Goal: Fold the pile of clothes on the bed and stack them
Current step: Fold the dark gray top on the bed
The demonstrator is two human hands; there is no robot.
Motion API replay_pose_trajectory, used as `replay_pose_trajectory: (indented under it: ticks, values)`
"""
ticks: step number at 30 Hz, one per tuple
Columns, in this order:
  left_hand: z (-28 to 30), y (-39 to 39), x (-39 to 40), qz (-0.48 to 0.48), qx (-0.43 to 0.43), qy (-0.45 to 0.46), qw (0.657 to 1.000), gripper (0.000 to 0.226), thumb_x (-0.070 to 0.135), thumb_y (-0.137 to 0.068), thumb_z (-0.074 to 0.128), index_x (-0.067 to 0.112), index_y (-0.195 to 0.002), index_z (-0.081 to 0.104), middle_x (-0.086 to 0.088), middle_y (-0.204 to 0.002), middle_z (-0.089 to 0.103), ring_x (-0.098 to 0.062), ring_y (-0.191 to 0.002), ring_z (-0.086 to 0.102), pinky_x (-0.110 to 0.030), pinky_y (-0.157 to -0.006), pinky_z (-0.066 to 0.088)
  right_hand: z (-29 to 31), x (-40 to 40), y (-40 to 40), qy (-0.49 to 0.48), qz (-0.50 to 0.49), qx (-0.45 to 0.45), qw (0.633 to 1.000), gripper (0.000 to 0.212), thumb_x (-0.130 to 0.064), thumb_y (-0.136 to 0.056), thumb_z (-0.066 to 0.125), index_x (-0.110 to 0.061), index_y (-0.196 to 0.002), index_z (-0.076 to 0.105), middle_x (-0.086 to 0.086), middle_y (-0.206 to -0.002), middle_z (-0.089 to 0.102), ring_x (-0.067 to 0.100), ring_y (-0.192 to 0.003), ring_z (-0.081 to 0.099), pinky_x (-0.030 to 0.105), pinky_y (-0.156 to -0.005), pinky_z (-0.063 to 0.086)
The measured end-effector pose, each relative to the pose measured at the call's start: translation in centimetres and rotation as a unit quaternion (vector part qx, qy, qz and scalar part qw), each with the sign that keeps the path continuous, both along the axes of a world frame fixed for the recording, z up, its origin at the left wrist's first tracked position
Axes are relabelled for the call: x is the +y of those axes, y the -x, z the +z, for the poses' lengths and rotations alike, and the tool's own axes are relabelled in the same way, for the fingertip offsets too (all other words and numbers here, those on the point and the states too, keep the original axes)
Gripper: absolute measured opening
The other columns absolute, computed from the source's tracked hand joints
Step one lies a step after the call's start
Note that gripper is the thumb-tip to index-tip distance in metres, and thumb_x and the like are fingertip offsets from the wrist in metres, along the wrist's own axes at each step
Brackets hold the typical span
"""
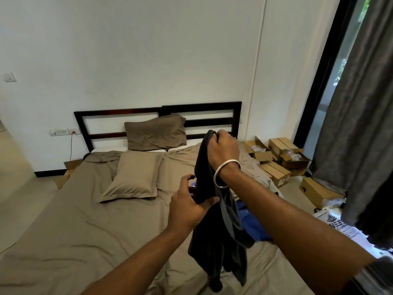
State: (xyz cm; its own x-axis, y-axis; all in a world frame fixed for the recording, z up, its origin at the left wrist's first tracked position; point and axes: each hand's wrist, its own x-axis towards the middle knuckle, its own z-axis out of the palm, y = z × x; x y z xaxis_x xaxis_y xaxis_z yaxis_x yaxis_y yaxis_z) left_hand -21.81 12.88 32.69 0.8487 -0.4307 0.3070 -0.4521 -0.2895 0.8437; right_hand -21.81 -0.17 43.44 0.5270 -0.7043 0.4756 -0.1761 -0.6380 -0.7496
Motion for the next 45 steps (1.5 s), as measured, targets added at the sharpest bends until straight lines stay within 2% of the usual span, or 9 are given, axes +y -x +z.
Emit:
replay_pose_trajectory:
  ticks: [6, 11, 16, 24, 27, 30, 35, 42, 45]
  values:
    - [-0.1, 1.4, -1.0, 0.083, -0.051, -0.06, 0.994, 0.069, 0.077, -0.059, 0.071, 0.031, -0.105, 0.048, 0.013, -0.101, 0.049, -0.007, -0.085, 0.055, -0.028, -0.066, 0.052, 1.6, -0.3, -1.1, -0.201, 0.016, -0.025, 0.979, 0.032, -0.025, -0.101, 0.036, -0.005, -0.092, 0.059, 0.012, -0.093, 0.06, 0.033, -0.091, 0.06, 0.045, -0.083, 0.051]
    - [-0.2, -3.2, -1.4, 0.055, 0.098, 0.053, 0.992, 0.004, 0.019, -0.092, 0.066, 0.015, -0.092, 0.064, 0.001, -0.083, 0.069, -0.02, -0.082, 0.066, -0.026, -0.064, 0.047, 2.9, -2.4, -0.5, -0.313, 0.068, -0.073, 0.945, 0.025, -0.014, -0.098, 0.039, -0.01, -0.08, 0.056, 0.013, -0.086, 0.059, 0.029, -0.085, 0.059, 0.037, -0.076, 0.049]
    - [4.7, -8.2, 0.7, -0.046, 0.193, 0.214, 0.957, 0.018, -0.004, -0.097, 0.051, 0.008, -0.086, 0.06, 0.002, -0.07, 0.068, -0.004, -0.061, 0.063, -0.013, -0.06, 0.051, 3.1, -6.4, 1.2, -0.336, 0.098, -0.015, 0.937, 0.022, -0.011, -0.096, 0.046, -0.011, -0.082, 0.063, 0.011, -0.087, 0.062, 0.029, -0.085, 0.062, 0.039, -0.076, 0.053]
    - [11.4, -12.6, 1.3, -0.135, 0.154, 0.112, 0.973, 0.037, 0.031, -0.103, 0.047, 0.011, -0.074, 0.058, 0.009, -0.046, 0.042, -0.001, -0.042, 0.033, -0.016, -0.049, 0.028, -0.4, -7.9, 1.6, -0.424, 0.123, 0.082, 0.894, 0.011, -0.016, -0.086, 0.059, -0.01, -0.094, 0.061, 0.013, -0.089, 0.063, 0.028, -0.079, 0.063, 0.036, -0.059, 0.054]
    - [12.2, -12.7, 1.8, -0.197, -0.003, -0.077, 0.977, 0.025, 0.037, -0.082, 0.077, 0.013, -0.088, 0.071, 0.008, -0.073, 0.065, -0.003, -0.062, 0.053, -0.018, -0.06, 0.039, -0.8, -7.9, 0.6, -0.3, 0.181, 0.097, 0.931, 0.011, -0.012, -0.093, 0.054, -0.015, -0.083, 0.057, 0.011, -0.09, 0.056, 0.028, -0.088, 0.058, 0.046, -0.085, 0.054]
    - [12.9, -13.5, 2.2, -0.165, -0.143, -0.376, 0.901, 0.038, 0.045, -0.069, 0.086, 0.022, -0.098, 0.076, 0.009, -0.085, 0.064, -0.007, -0.079, 0.058, -0.017, -0.06, 0.039, -0.1, -7.8, 1.1, -0.253, 0.286, 0.127, 0.915, 0.012, -0.029, -0.092, 0.062, -0.016, -0.09, 0.061, 0.009, -0.096, 0.06, 0.026, -0.093, 0.059, 0.04, -0.088, 0.052]
    - [13.1, -14.0, 2.1, -0.15, -0.156, -0.445, 0.869, 0.043, 0.052, -0.068, 0.083, 0.02, -0.096, 0.074, 0.005, -0.094, 0.066, -0.013, -0.091, 0.06, -0.018, -0.062, 0.044, 0.5, -8.0, 0.7, 0.138, 0.256, 0.367, 0.883, 0.025, -0.045, -0.083, 0.072, -0.023, -0.095, 0.071, -0.003, -0.089, 0.067, 0.016, -0.087, 0.062, 0.028, -0.077, 0.052]
    - [9.6, -13.9, 4.6, -0.238, -0.014, -0.361, 0.902, 0.032, 0.039, -0.059, 0.091, 0.02, -0.077, 0.074, 0.013, -0.07, 0.066, 0.008, -0.061, 0.058, -0.012, -0.059, 0.042, 1.6, -8.0, 1.1, -0.156, 0.289, 0.108, 0.938, 0.017, -0.022, -0.1, 0.052, -0.026, -0.097, 0.068, 0.007, -0.101, 0.069, 0.022, -0.098, 0.066, 0.038, -0.091, 0.054]
    - [5.4, -15.5, 4.8, -0.153, -0.007, -0.222, 0.963, 0.006, 0.027, -0.088, 0.072, 0.029, -0.093, 0.074, 0.009, -0.089, 0.073, 0.0, -0.081, 0.064, -0.027, -0.079, 0.051, 1.6, -7.9, 0.7, -0.217, 0.221, 0.069, 0.948, 0.023, -0.037, -0.099, 0.049, -0.025, -0.111, 0.064, 0.007, -0.108, 0.066, 0.025, -0.104, 0.063, 0.042, -0.094, 0.052]
